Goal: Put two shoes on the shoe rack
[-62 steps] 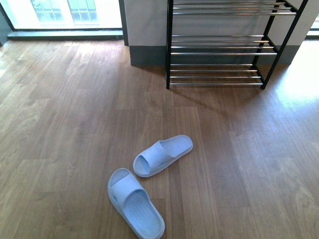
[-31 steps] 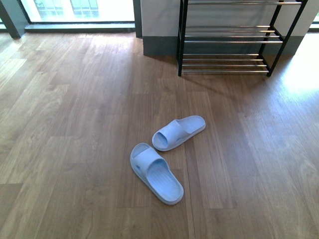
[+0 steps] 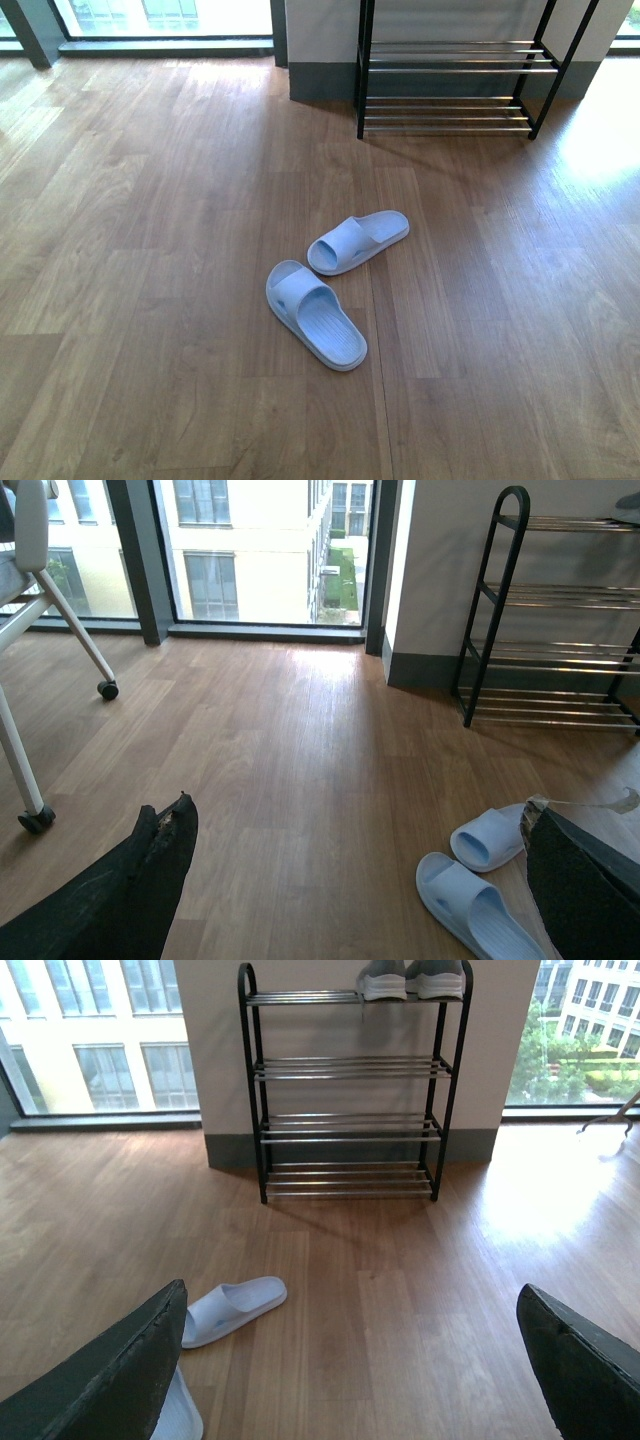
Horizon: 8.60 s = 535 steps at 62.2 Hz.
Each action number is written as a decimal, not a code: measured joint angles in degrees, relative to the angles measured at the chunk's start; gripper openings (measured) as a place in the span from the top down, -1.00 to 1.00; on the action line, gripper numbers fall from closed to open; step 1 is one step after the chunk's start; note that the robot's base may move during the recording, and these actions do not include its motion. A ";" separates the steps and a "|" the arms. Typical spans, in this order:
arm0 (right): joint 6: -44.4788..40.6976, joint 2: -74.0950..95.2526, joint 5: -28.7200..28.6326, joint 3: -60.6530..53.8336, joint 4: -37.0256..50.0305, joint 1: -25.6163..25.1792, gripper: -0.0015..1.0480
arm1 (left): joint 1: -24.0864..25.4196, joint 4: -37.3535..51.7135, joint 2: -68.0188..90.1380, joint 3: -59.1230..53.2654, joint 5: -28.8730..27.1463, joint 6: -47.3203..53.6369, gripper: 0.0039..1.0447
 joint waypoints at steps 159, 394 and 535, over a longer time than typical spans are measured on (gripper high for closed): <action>0.02 0.00 0.11 0.00 0.00 0.00 -0.82 | 0.00 0.00 0.00 0.00 0.13 0.00 -0.83; 0.00 0.00 0.11 0.00 0.00 0.00 -0.82 | 1.75 26.91 103.21 34.56 -20.44 1.03 0.97; -23.50 89.88 -27.23 18.01 46.18 6.78 -0.82 | 1.36 21.68 70.60 20.28 -24.76 2.29 0.97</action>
